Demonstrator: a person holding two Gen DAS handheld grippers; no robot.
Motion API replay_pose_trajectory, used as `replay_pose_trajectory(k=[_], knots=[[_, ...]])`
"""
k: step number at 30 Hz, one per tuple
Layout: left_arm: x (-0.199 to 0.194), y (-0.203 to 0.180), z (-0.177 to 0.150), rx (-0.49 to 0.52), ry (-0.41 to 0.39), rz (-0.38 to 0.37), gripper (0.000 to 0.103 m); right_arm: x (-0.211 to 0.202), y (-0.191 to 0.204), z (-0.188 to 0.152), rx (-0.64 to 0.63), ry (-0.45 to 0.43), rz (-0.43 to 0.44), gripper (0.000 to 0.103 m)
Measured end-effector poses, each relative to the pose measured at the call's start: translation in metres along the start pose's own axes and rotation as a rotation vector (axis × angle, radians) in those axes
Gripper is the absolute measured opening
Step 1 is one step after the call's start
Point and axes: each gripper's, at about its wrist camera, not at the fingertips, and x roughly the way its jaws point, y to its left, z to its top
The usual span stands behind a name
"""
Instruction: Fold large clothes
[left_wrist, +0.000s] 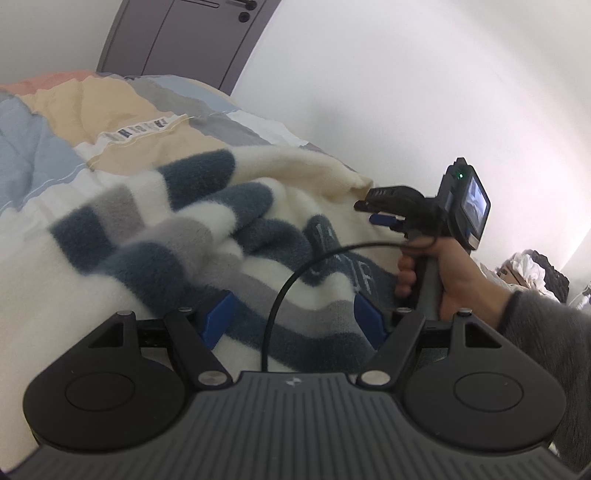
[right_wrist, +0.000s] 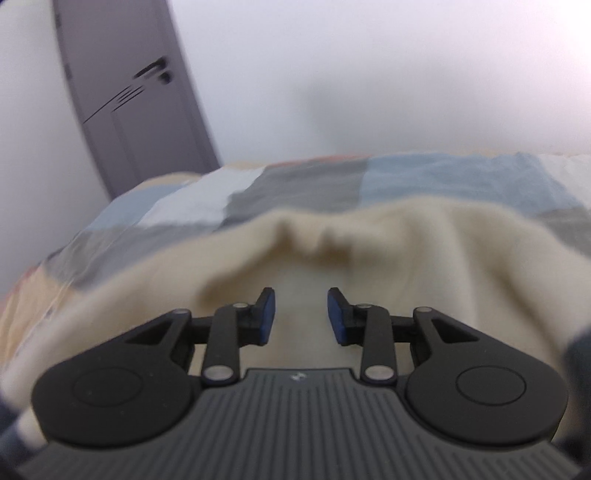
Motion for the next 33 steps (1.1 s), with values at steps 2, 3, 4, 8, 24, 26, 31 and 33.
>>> replay_pose_trajectory(k=[2,3,4,8,24,26,31,33], knots=[[-0.003,0.000,0.000,-0.003,0.003,0.009,0.076,-0.003,0.012,-0.006,-0.042,0.023,0.026,0.035],[-0.005,0.000,0.000,-0.003,0.004,0.012,0.076,-0.003,0.018,-0.008,-0.055,0.031,0.049,0.035],[-0.007,0.000,-0.001,-0.001,0.004,0.013,0.076,-0.001,0.023,-0.009,-0.062,0.043,0.075,0.035],[-0.009,0.000,-0.002,-0.001,0.004,0.016,0.076,0.021,0.043,-0.011,-0.080,0.064,0.067,0.035],[0.007,0.003,-0.005,0.028,0.010,0.010,0.076,-0.009,0.022,0.000,-0.068,0.018,0.060,0.036],[0.002,0.003,-0.004,0.012,0.007,0.001,0.076,-0.042,0.010,-0.001,-0.055,0.010,0.065,0.036],[-0.018,-0.010,-0.007,0.019,0.013,-0.028,0.076,-0.133,-0.016,-0.013,-0.075,0.006,0.037,0.037],[-0.029,-0.020,-0.011,0.028,0.031,-0.069,0.076,-0.168,-0.021,-0.019,-0.079,0.004,0.004,0.037]])
